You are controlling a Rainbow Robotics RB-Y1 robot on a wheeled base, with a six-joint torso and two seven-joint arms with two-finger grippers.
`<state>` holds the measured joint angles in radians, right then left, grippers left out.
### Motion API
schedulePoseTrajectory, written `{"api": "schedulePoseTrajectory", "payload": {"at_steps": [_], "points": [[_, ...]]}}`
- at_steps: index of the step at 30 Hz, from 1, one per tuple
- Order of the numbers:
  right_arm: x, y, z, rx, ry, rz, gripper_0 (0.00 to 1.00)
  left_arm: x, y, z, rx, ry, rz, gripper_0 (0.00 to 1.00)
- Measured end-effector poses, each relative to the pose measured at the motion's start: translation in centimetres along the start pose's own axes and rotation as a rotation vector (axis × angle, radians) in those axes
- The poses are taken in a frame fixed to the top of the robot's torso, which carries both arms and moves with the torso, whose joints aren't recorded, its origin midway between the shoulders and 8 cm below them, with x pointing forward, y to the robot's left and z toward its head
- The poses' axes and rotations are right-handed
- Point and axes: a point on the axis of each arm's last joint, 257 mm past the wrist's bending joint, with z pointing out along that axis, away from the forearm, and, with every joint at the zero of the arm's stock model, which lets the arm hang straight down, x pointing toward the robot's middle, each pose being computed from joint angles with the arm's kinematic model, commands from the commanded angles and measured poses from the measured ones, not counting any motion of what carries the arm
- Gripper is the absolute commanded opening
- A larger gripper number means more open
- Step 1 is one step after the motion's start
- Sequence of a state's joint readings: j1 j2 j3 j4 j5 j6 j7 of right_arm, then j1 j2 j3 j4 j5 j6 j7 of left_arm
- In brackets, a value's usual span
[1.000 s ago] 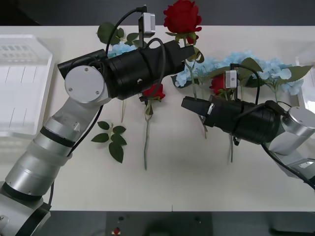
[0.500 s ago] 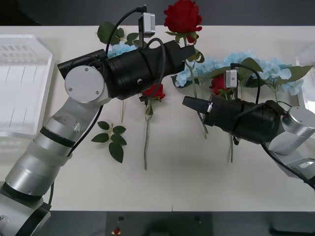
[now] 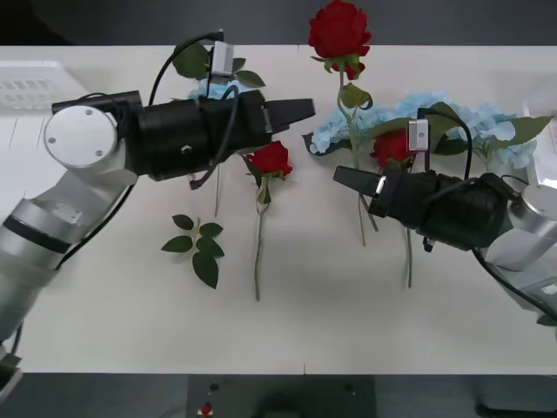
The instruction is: Put the red flowers into the right box and the blue flowers into the left box
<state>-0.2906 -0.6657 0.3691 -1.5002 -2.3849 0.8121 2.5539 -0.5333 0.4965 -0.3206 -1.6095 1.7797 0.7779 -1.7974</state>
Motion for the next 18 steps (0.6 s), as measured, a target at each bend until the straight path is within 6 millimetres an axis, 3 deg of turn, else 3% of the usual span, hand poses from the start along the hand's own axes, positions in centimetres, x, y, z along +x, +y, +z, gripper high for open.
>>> {"api": "schedulePoseTrajectory", "payload": {"at_steps": [4, 7, 11, 14, 18], "points": [[-1.0, -1.9, -2.1, 0.078, 0.049, 0.013, 0.0, 1.3, 3.1, -4.2, -0.079, 0.087, 0.005, 0.97], [-3.2, -4.5, -4.8, 0.187, 0.051, -0.009, 0.0, 0.7, 5.0, -7.2, -0.141, 0.106, 0.021, 1.0], [-7.7, -8.5, -10.5, 0.389, 0.039, -0.108, 0.0, -1.3, 9.0, -10.8, -0.252, 0.083, 0.013, 1.0], [-11.1, -9.8, -14.9, 0.5, 0.023, -0.142, 0.0, -1.9, 13.4, -13.2, -0.377, 0.096, 0.027, 1.0], [-13.8, -11.5, -21.0, 0.657, 0.023, -0.181, 0.0, -3.1, 18.1, -15.1, -0.517, 0.111, 0.05, 1.0]]}}
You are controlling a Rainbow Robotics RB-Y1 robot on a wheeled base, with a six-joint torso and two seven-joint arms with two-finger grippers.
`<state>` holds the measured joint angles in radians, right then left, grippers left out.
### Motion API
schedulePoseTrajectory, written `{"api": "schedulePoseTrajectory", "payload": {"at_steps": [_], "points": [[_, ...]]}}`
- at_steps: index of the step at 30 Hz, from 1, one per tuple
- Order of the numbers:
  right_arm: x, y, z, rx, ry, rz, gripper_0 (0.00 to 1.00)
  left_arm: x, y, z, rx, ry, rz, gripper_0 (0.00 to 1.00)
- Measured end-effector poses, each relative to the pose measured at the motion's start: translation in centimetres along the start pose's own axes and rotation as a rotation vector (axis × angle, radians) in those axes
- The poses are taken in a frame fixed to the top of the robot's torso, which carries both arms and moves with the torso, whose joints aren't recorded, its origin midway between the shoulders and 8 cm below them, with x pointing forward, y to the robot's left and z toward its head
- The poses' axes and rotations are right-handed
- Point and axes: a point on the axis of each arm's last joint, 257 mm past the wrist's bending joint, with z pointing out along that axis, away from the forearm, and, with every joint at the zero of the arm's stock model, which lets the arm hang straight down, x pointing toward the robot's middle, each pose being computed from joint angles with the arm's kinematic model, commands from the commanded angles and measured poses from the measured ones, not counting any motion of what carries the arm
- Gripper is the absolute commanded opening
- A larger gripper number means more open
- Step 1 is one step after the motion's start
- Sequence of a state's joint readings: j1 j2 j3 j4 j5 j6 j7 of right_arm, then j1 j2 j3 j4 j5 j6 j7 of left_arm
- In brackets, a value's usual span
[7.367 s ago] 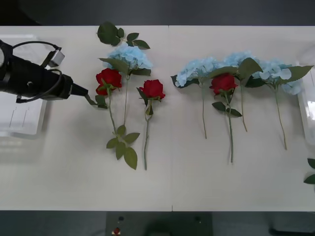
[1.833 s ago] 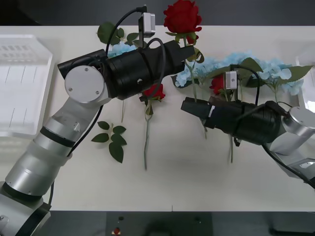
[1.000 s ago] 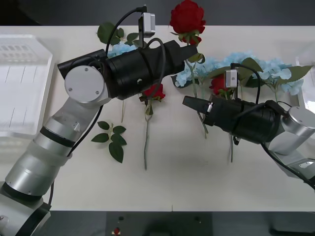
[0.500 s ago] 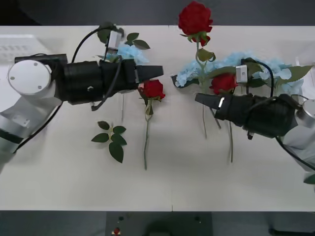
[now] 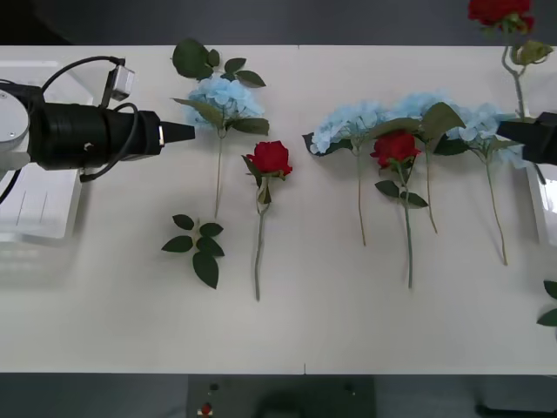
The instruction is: Put the red flowers into the right box and the blue flowers into the left box
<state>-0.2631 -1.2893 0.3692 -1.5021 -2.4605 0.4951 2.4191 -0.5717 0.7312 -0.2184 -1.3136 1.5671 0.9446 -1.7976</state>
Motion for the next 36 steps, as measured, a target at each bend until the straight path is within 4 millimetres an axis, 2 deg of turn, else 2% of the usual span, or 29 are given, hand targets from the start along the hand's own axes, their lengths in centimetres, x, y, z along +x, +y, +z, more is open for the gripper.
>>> {"api": "schedulePoseTrajectory", "payload": {"at_steps": [4, 6, 12, 15, 17, 20, 27, 31, 36], "points": [[0.5, -5.2, -3.5, 0.136, 0.037, -0.012, 0.0, -1.2, 3.0, 1.6, -0.105, 0.008, 0.023, 1.0], [1.0, -8.0, -5.2, 0.202, 0.044, 0.007, 0.0, -1.9, 3.8, 2.6, -0.145, 0.006, 0.034, 1.0], [2.5, -17.1, -10.2, 0.441, 0.054, -0.034, 0.0, -3.7, 4.7, 5.5, -0.256, -0.009, 0.096, 1.0], [3.6, -20.8, -12.2, 0.538, 0.06, -0.052, 0.0, -3.5, 4.5, 6.7, -0.29, -0.008, 0.11, 1.0], [4.6, -22.5, -12.7, 0.581, 0.075, -0.067, 0.0, -2.7, 4.9, 7.5, -0.333, 0.002, 0.078, 1.0], [5.6, -24.4, -12.8, 0.628, 0.082, -0.088, 0.0, -1.6, 5.2, 8.5, -0.381, 0.013, 0.036, 1.0], [6.5, -27.5, -12.4, 0.723, 0.085, -0.139, 0.0, -0.1, 5.0, 10.1, -0.451, 0.05, 0.122, 1.0], [7.4, -29.3, -13.3, 0.78, 0.123, -0.171, 0.0, 0.5, 4.7, 10.9, -0.476, 0.065, 0.16, 1.0], [8.1, -30.3, -13.8, 0.81, 0.139, -0.169, 0.0, 0.9, 4.6, 11.5, -0.509, 0.077, 0.203, 1.0]]}}
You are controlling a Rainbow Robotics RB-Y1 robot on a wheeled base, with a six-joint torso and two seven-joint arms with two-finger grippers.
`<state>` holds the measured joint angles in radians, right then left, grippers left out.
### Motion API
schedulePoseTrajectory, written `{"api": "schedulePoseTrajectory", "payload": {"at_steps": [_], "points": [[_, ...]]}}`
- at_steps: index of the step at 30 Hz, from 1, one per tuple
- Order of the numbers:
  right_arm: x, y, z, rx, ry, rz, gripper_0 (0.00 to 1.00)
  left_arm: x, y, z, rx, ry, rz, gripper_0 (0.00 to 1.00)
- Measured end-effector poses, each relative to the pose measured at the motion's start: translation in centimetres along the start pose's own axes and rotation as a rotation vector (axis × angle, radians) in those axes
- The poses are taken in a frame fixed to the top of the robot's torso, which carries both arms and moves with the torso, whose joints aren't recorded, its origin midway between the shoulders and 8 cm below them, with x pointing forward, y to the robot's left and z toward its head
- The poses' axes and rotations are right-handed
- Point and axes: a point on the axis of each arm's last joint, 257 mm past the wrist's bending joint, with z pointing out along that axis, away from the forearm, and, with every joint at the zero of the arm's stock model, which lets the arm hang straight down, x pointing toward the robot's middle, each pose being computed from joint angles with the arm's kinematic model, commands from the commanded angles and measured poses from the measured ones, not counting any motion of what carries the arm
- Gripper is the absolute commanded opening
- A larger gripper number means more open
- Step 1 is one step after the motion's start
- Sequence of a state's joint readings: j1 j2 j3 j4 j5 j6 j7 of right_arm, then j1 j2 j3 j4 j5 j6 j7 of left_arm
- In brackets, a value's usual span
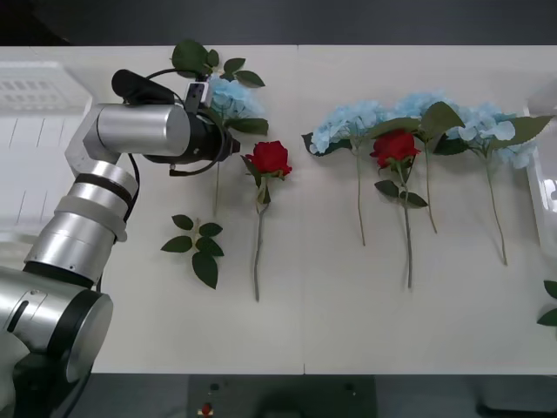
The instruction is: Put the red flowers into the right box and the blue flowers into the left box
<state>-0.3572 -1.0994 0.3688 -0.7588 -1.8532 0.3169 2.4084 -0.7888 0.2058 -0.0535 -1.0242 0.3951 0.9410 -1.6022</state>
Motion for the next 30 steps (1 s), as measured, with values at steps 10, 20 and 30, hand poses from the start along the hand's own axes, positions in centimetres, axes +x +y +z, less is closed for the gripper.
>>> {"api": "schedulePoseTrajectory", "payload": {"at_steps": [10, 20, 30], "points": [[1.0, -0.2, 0.3, -0.011, 0.084, -0.082, 0.95, -0.8, 1.0, 0.8, -0.044, -0.063, 0.004, 1.0], [-1.9, 7.1, -1.1, -0.271, 0.219, -0.144, 1.0, 0.5, 2.0, 1.9, -0.06, -0.063, -0.013, 0.78], [-8.5, 13.1, -4.9, -0.389, 0.31, 0.077, 1.0, 0.8, 2.1, 2.0, -0.061, -0.056, -0.015, 0.0]]}}
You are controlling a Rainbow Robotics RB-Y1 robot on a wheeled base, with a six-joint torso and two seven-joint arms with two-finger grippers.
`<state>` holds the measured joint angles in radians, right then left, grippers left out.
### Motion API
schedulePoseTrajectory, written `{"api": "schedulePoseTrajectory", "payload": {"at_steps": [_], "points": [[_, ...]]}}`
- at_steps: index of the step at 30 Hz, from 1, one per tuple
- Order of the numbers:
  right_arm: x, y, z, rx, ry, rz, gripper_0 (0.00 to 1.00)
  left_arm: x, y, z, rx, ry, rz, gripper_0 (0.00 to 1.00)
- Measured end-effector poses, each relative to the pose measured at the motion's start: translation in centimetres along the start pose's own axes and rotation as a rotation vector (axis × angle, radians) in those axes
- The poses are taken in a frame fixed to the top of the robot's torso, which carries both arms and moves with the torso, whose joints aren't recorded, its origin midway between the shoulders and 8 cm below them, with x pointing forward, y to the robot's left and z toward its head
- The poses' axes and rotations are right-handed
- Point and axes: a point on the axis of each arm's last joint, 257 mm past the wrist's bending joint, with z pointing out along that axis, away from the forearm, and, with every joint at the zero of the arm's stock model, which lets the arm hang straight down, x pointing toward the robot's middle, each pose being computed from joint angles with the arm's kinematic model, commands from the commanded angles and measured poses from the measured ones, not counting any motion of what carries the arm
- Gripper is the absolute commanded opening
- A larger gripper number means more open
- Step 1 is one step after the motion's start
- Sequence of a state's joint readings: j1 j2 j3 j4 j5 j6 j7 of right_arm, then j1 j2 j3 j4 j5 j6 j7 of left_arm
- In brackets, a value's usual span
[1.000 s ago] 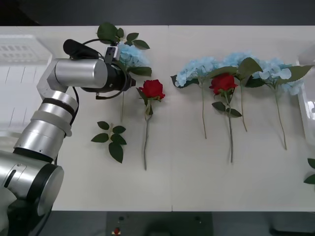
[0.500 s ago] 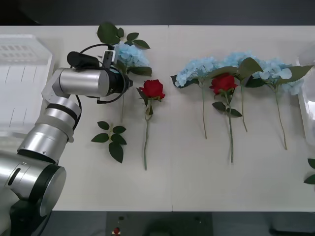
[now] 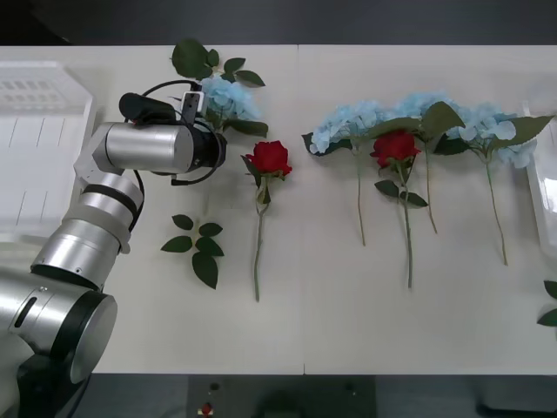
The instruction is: Put the red flowers into the right box and the blue flowers into the left box
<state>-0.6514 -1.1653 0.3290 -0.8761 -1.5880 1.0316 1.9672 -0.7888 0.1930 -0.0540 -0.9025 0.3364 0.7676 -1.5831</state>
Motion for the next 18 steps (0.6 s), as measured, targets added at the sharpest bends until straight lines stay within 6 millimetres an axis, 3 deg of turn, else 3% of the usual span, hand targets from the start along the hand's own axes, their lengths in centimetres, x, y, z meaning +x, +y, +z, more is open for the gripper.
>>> {"api": "schedulePoseTrajectory", "payload": {"at_steps": [4, 7, 13, 18], "points": [[-1.3, 3.2, -0.1, 0.032, 0.024, -0.002, 1.0, 0.0, 0.0, 0.0, 0.0, 0.0, 0.0, 0.0], [-1.3, 4.6, -0.1, 0.091, 0.047, 0.032, 1.0, 0.0, -0.1, 0.0, 0.003, 0.0, -0.003, 0.0], [0.2, 5.0, 0.8, 0.214, 0.111, -0.046, 1.0, -1.1, -1.1, -0.7, 0.035, -0.009, -0.017, 0.0], [0.7, 4.3, 2.6, 0.316, 0.114, -0.11, 1.0, -4.8, -2.3, -4.7, 0.083, -0.008, 0.015, 0.0]]}}
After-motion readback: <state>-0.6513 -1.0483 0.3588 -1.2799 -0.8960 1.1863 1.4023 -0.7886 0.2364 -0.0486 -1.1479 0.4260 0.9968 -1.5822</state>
